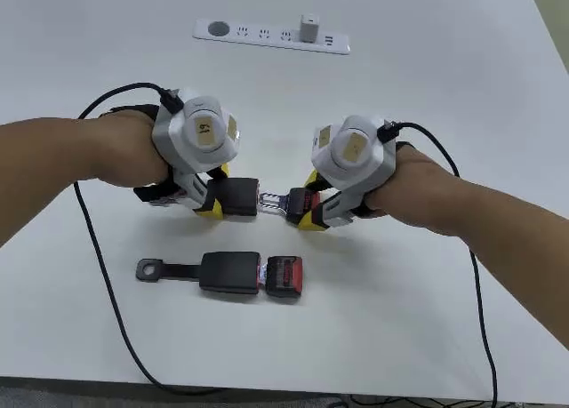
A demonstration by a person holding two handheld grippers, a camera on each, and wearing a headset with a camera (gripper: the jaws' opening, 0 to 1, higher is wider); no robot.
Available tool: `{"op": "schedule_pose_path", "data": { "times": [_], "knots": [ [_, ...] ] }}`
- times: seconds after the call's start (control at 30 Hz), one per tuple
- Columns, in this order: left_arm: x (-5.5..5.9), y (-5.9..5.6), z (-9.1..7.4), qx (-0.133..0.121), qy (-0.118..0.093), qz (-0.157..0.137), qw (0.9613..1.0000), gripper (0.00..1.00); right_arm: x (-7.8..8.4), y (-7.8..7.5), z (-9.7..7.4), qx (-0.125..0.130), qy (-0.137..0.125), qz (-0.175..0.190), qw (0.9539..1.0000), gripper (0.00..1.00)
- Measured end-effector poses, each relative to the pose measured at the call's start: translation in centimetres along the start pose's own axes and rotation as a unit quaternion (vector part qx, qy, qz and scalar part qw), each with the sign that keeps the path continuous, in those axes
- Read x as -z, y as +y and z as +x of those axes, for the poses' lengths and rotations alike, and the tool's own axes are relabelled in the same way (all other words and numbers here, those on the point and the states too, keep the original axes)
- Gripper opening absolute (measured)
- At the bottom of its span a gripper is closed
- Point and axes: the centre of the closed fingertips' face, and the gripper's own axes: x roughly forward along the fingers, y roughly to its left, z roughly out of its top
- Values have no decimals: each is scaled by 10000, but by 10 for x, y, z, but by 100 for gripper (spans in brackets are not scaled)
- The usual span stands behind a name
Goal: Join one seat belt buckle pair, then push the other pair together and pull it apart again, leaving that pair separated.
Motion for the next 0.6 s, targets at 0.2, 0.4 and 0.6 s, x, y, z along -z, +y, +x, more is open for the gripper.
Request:
{"op": "schedule_pose_path", "data": {
  "times": [0.2,0.4,0.6],
  "knots": [
    [-1,0,0,-3,5,-12,10000,33,-9,0,2,4,-122,-16,9999,32],
    [-1,0,0,10,-13,15,10000,33,-10,-2,5,-19,-192,-92,9998,32],
    [-6,-2,0,20,-77,38,10000,33,-12,0,6,-64,-211,-152,9996,31]
  ]
}}
